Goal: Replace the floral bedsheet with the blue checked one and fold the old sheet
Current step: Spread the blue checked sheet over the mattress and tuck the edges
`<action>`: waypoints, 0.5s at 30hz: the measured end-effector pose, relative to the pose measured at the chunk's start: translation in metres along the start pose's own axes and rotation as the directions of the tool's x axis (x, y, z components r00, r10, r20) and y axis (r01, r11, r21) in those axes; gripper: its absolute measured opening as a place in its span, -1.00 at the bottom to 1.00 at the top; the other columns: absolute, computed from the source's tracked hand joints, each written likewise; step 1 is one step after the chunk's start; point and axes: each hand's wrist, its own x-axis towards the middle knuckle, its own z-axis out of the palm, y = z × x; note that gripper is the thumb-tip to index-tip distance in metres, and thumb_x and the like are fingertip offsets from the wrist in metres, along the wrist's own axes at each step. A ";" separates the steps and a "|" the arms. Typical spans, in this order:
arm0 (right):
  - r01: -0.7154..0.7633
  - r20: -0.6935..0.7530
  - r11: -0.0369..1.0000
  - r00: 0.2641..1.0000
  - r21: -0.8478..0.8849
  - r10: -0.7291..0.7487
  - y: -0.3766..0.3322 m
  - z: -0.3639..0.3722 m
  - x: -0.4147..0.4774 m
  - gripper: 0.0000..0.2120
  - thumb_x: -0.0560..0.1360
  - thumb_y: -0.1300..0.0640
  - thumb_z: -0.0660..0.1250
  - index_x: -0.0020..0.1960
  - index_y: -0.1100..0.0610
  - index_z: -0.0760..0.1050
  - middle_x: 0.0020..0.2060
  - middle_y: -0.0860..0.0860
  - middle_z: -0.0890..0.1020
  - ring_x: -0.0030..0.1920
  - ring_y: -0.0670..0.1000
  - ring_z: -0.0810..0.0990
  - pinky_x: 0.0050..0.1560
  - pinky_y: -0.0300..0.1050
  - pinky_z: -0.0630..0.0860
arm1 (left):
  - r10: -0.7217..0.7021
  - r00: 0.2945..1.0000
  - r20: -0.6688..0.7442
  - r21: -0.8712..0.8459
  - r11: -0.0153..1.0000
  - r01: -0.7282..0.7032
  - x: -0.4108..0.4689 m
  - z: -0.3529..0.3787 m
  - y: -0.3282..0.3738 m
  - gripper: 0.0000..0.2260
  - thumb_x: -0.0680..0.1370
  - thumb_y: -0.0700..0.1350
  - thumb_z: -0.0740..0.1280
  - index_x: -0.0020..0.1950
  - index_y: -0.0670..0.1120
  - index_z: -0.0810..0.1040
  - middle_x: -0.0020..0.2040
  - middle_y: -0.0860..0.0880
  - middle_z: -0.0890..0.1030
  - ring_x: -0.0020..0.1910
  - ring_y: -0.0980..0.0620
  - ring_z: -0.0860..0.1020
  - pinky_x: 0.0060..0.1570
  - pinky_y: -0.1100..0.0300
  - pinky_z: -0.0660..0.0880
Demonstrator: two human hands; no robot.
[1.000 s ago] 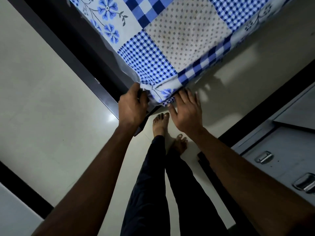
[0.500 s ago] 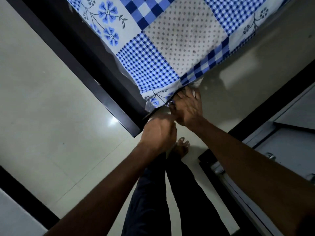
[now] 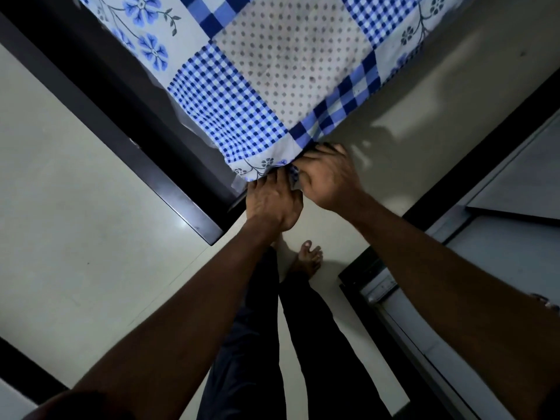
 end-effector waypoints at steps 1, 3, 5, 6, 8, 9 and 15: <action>-0.016 -0.052 0.999 0.998 0.034 0.018 -0.003 0.000 -0.005 -0.72 0.41 0.18 0.24 0.02 0.15 0.65 -0.07 0.08 0.70 0.00 0.17 0.61 0.02 0.02 0.45 | -0.017 1.000 -0.011 -0.002 1.000 0.017 -0.001 0.003 0.003 -0.46 0.56 0.11 0.15 0.45 -0.17 0.32 0.37 -0.22 0.48 0.36 -0.25 0.42 0.36 -0.10 0.29; -0.048 -0.076 0.998 0.996 0.028 0.050 -0.005 0.008 -0.017 -0.67 0.45 0.20 0.24 0.13 0.21 0.66 0.08 0.12 0.70 0.15 0.17 0.60 0.24 0.08 0.46 | -0.044 0.999 -0.023 -0.018 0.999 0.043 -0.001 0.007 0.006 -0.47 0.55 0.11 0.20 0.43 -0.15 0.32 0.39 -0.20 0.47 0.41 -0.23 0.38 0.40 -0.13 0.24; -0.101 0.050 0.994 0.993 -0.044 0.104 -0.003 0.020 -0.024 -0.57 0.47 0.14 0.19 0.27 0.21 0.60 0.26 0.12 0.63 0.34 0.17 0.53 0.42 0.20 0.32 | -0.045 0.998 -0.050 -0.025 0.999 0.044 0.000 0.006 0.004 -0.48 0.50 0.05 0.26 0.42 -0.13 0.35 0.38 -0.19 0.49 0.40 -0.22 0.39 0.40 -0.13 0.27; -0.116 0.147 0.990 0.981 -0.079 0.127 -0.002 0.024 -0.025 -0.52 0.48 0.11 0.16 0.32 0.22 0.57 0.32 0.12 0.59 0.40 0.17 0.48 0.45 0.25 0.28 | -0.039 0.997 -0.072 -0.037 0.999 0.036 0.001 0.004 0.001 -0.51 0.48 0.00 0.27 0.39 -0.13 0.39 0.34 -0.19 0.52 0.36 -0.23 0.43 0.36 -0.10 0.32; -0.107 0.253 0.988 0.958 -0.110 0.132 0.002 0.028 -0.023 -0.48 0.48 0.07 0.13 0.36 0.23 0.52 0.35 0.14 0.55 0.43 0.20 0.43 0.47 0.29 0.26 | 0.008 0.994 -0.110 -0.043 0.999 -0.013 0.000 0.004 -0.007 -0.55 0.46 -0.06 0.27 0.33 -0.15 0.44 0.26 -0.22 0.57 0.27 -0.26 0.48 0.25 -0.07 0.38; -0.094 0.239 0.990 0.964 -0.108 0.118 0.004 0.028 -0.022 -0.50 0.48 0.08 0.14 0.35 0.22 0.52 0.33 0.15 0.57 0.41 0.21 0.45 0.46 0.27 0.28 | 0.035 0.992 -0.118 -0.025 0.999 -0.039 -0.003 0.006 -0.011 -0.51 0.45 -0.06 0.29 0.36 -0.17 0.43 0.28 -0.24 0.55 0.30 -0.26 0.46 0.28 -0.07 0.36; -0.026 -0.170 0.999 0.985 -0.040 0.019 0.005 0.023 -0.018 -0.71 0.58 0.22 0.24 0.22 0.33 0.58 0.18 0.24 0.62 0.23 0.26 0.56 0.31 0.16 0.44 | -0.005 0.995 -0.101 0.074 0.997 0.013 -0.007 0.017 -0.025 -0.33 0.44 0.02 0.34 0.50 -0.19 0.29 0.44 -0.23 0.42 0.42 -0.25 0.34 0.45 -0.10 0.18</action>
